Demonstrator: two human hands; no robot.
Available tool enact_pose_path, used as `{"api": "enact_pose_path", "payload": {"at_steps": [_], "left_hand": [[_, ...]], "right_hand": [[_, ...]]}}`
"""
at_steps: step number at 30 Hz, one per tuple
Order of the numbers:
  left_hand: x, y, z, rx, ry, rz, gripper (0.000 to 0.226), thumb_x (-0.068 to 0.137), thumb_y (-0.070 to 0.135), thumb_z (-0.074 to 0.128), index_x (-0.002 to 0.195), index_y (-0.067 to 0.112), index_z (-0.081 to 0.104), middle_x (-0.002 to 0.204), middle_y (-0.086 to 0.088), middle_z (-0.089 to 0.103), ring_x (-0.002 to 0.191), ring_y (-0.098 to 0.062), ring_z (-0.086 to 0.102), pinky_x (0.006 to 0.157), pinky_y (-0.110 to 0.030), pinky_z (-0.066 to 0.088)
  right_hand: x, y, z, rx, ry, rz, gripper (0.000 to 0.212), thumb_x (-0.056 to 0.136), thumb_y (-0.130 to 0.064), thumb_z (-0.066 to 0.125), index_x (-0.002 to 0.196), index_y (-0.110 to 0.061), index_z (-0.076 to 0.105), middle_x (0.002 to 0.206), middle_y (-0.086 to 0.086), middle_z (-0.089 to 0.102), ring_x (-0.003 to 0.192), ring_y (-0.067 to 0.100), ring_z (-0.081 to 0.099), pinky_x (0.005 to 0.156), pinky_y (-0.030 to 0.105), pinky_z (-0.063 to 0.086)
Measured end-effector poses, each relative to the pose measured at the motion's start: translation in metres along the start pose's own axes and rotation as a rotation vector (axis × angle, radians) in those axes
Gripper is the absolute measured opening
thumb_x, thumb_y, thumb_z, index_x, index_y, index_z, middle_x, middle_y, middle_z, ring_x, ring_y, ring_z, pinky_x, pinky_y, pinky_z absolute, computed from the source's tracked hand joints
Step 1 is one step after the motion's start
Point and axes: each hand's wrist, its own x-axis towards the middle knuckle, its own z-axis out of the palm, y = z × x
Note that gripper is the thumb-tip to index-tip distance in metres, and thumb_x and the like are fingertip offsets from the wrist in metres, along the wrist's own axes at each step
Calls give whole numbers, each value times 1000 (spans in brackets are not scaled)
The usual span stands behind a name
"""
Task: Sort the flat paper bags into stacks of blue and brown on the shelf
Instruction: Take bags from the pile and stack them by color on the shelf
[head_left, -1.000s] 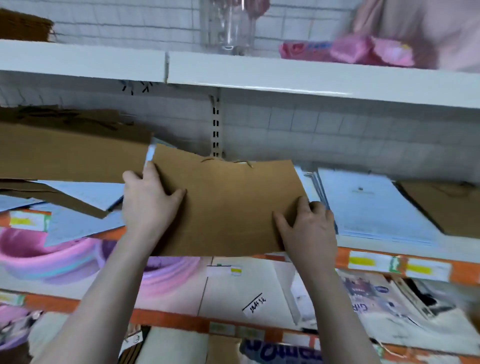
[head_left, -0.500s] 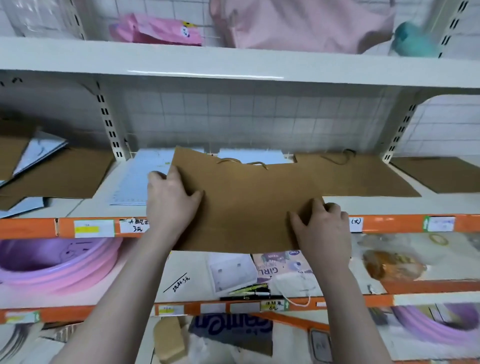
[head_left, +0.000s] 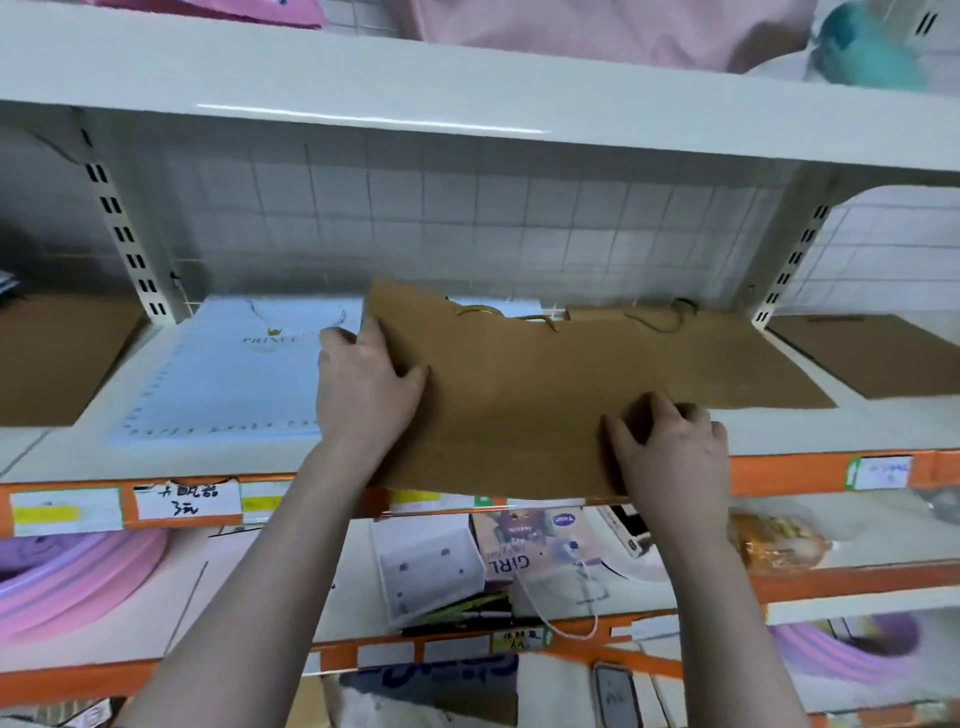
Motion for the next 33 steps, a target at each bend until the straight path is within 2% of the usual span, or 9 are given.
{"api": "enact_pose_path", "payload": {"at_steps": [5, 11, 16, 20, 23, 33], "left_hand": [[11, 35, 34, 17, -46, 38, 57, 84, 36, 65, 127, 4, 45, 125, -22, 37, 113, -41, 44, 93, -43, 40], [12, 107, 94, 12, -62, 63, 54, 84, 36, 64, 125, 5, 46, 124, -22, 37, 114, -41, 43, 91, -44, 40], [-1, 174, 156, -33, -61, -5, 53, 85, 34, 63, 127, 5, 46, 124, -22, 38, 113, -40, 43, 92, -42, 38], [-10, 208, 196, -14, -80, -50, 54, 86, 35, 63, 128, 5, 47, 124, -23, 40, 112, -41, 45, 92, -41, 39], [-11, 214, 206, 16, -92, -79, 52, 87, 36, 61, 128, 7, 48, 128, -23, 41, 112, -40, 48, 92, -40, 41], [-3, 221, 232, 105, -86, -131, 49, 86, 32, 61, 129, 9, 53, 127, -21, 49, 118, -38, 45, 99, -41, 37]], "right_hand": [[24, 35, 2, -5, 1, 53, 43, 93, -43, 49, 115, -7, 56, 113, 20, 53, 106, 36, 45, 91, 39, 34], [85, 105, -4, 0, -1, 72, 43, 92, -45, 47, 116, -10, 55, 116, 18, 53, 107, 35, 44, 92, 38, 34], [143, 175, -16, -20, -19, 23, 39, 93, -43, 46, 112, -9, 56, 116, 15, 52, 109, 33, 44, 90, 37, 36], [180, 218, -18, -22, -100, 1, 37, 94, -41, 44, 110, -9, 55, 116, 14, 51, 108, 32, 44, 90, 37, 37], [191, 227, -13, -61, -140, -34, 37, 95, -40, 41, 110, -9, 54, 118, 16, 52, 108, 32, 45, 96, 38, 37], [222, 240, 5, -87, -201, -111, 42, 96, -42, 39, 117, -8, 51, 122, 15, 51, 111, 28, 46, 98, 35, 35]]}}
